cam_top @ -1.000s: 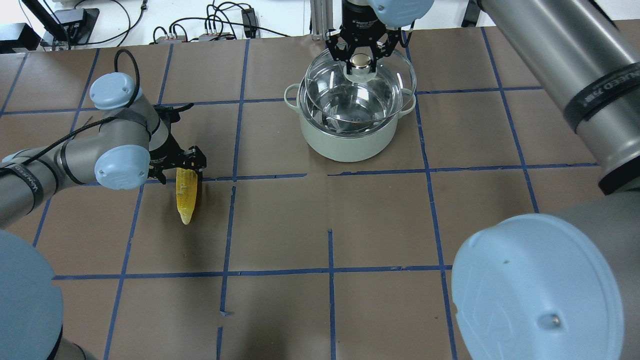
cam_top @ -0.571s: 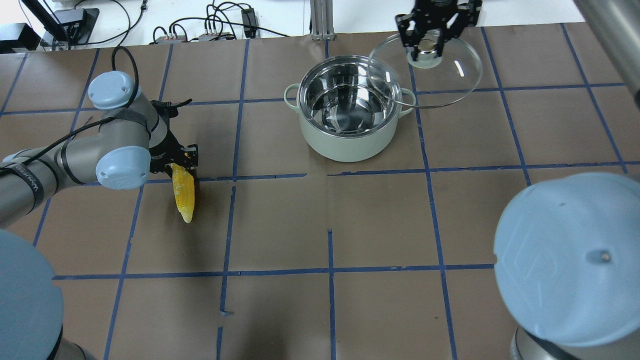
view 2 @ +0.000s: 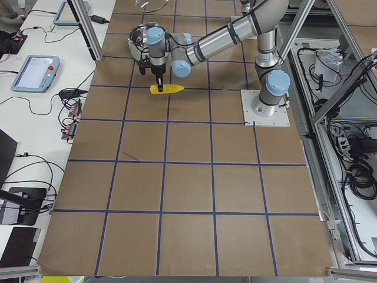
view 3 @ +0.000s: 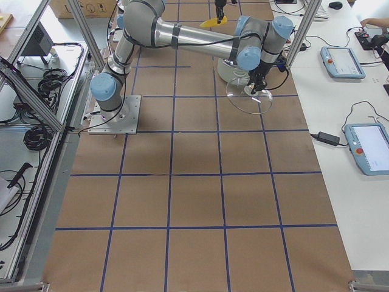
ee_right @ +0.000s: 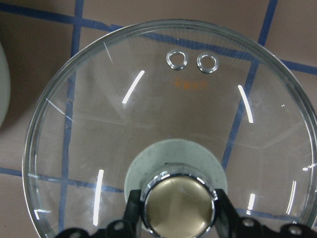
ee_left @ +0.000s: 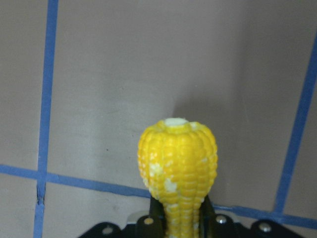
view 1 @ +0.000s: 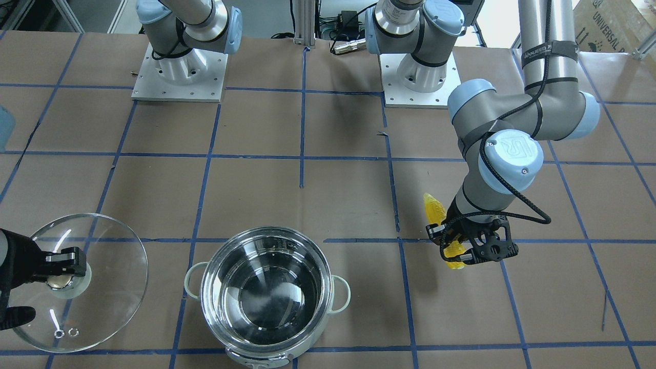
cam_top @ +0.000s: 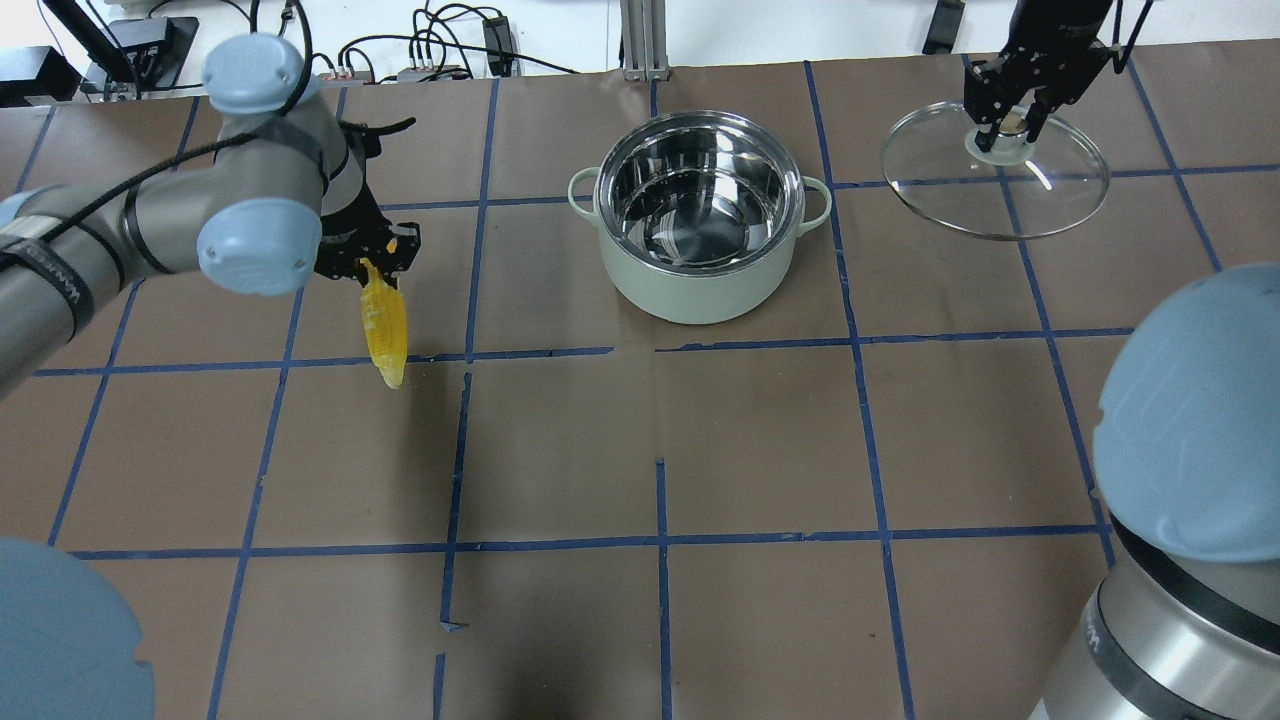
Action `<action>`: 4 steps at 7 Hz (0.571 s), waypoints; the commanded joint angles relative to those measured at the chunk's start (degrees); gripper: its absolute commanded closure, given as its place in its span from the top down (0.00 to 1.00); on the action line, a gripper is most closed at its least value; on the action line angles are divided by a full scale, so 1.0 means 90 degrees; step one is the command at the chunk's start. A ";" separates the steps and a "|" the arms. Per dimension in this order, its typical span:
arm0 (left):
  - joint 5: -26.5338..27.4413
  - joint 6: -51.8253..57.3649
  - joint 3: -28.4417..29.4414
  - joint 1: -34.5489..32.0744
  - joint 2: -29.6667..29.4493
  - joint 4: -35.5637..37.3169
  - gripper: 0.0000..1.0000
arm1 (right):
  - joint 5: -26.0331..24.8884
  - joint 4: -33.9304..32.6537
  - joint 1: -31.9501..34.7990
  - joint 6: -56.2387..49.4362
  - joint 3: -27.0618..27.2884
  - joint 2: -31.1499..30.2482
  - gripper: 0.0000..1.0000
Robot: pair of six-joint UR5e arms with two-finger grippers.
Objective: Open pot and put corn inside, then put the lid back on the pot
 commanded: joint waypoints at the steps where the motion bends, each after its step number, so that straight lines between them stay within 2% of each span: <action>1: -0.0049 -0.1081 0.1968 -0.0818 -0.0206 -0.1915 0.03 | -0.0150 -0.0232 -0.0197 -0.0128 0.0358 -0.0081 0.12; 4: -0.0050 -0.1589 0.3749 -0.1746 -0.1579 -0.2137 0.03 | -0.0063 -0.0251 -0.0276 -0.0109 0.0630 -0.0100 0.12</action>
